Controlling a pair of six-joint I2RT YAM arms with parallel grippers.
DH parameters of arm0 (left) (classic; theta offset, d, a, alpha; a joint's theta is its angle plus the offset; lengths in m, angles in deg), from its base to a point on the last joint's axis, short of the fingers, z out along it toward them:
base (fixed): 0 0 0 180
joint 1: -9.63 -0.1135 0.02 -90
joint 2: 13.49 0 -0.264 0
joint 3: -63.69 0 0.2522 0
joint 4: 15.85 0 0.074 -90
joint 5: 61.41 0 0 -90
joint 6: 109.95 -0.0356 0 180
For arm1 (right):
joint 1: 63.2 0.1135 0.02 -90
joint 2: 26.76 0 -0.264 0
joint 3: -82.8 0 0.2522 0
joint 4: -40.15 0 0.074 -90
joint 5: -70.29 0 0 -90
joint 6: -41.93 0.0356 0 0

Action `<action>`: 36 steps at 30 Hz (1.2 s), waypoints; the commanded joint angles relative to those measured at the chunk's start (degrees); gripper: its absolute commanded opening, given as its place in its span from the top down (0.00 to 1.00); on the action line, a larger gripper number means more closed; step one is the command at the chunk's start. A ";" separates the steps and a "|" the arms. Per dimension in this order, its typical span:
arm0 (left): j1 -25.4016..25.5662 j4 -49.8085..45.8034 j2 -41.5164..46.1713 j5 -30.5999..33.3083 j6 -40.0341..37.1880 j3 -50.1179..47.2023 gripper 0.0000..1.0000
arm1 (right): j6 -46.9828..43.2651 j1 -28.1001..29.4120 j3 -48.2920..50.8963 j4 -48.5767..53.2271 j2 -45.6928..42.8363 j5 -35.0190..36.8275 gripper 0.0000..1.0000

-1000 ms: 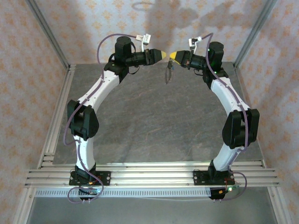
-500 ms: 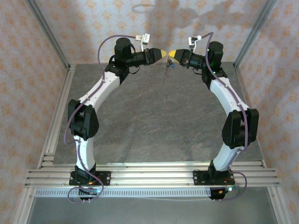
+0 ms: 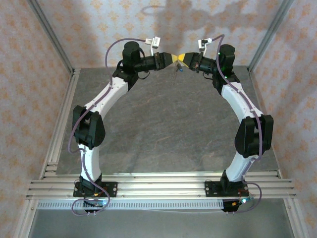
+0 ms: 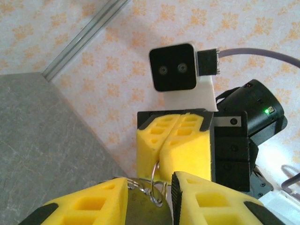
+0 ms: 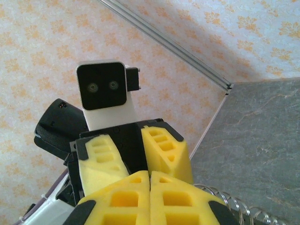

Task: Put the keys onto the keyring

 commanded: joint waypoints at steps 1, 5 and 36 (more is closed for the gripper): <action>0.44 3.80 1.67 -1.76 0.66 -1.19 0.69 | 0.23 0.30 0.15 -4.00 0.02 0.41 1.00; 0.75 5.03 2.01 -2.02 1.12 -1.94 0.73 | 0.30 0.26 0.33 -4.09 0.02 0.33 1.00; 3.69 0.74 2.73 -0.04 -2.80 -0.68 1.00 | 0.01 0.10 2.53 -4.36 -1.59 2.06 1.00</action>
